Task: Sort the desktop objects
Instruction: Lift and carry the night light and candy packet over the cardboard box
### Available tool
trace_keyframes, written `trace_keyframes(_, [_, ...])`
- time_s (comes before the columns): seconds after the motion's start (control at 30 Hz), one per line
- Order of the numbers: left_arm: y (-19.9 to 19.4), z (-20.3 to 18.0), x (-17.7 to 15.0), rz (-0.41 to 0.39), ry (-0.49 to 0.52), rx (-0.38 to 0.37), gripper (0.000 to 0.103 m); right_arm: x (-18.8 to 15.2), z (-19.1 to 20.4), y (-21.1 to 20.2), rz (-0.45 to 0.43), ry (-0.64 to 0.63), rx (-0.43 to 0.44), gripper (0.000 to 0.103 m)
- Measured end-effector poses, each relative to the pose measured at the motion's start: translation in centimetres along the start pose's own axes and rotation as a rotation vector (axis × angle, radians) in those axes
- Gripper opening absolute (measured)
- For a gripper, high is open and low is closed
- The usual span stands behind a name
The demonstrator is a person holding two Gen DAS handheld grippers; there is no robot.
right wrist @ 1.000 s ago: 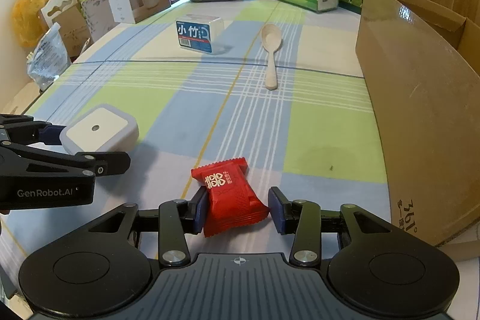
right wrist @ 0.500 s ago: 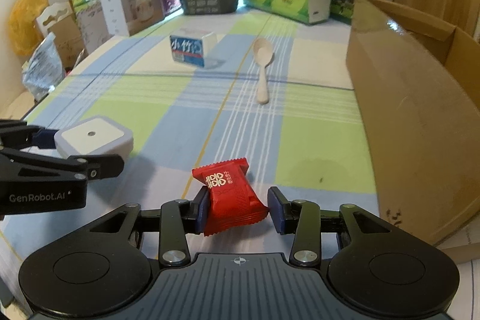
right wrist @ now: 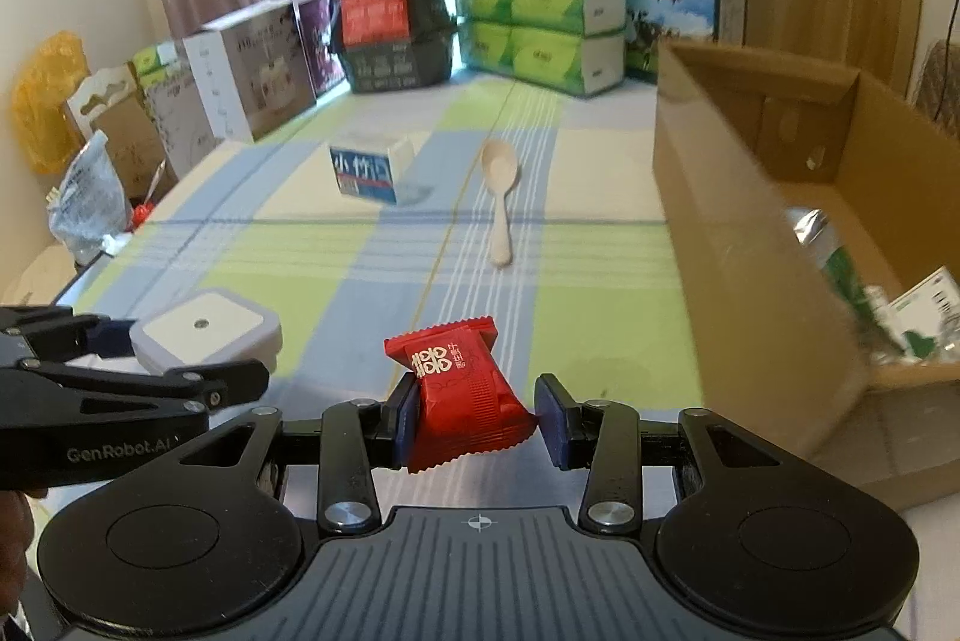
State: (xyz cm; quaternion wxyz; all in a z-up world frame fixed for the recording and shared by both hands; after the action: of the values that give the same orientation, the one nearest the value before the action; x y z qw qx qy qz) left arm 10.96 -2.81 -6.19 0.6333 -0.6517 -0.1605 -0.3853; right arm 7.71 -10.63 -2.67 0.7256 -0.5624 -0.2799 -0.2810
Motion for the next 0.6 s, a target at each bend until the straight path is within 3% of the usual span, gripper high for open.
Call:
trace_keyframes(0.33, [-5.1,-2.2,2.2,-0.072,-0.025,-0.015,0.06,2.2,-1.1,-6.6,-0.099,0.013,-0.008,0.038])
trace_keyframes(0.6, [-7.6,-6.2,4.5,-0.13,0.025,-0.058,0.06,4.2,-4.1,-11.8,-0.199,0.05,-0.064,0.038])
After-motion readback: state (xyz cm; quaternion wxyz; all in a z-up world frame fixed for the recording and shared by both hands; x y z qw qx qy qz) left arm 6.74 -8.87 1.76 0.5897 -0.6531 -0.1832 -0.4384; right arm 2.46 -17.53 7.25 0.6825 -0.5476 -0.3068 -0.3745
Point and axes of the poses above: each gripper's, at about its wrist camera, not at the fingertips, and y roughly the way its jaws point, z to its left, x to its top, the point moved 4 cm from there along y, roughly the way its jaws point, and after that the axes turned 7 degrees about y, right-handed, at the moved point
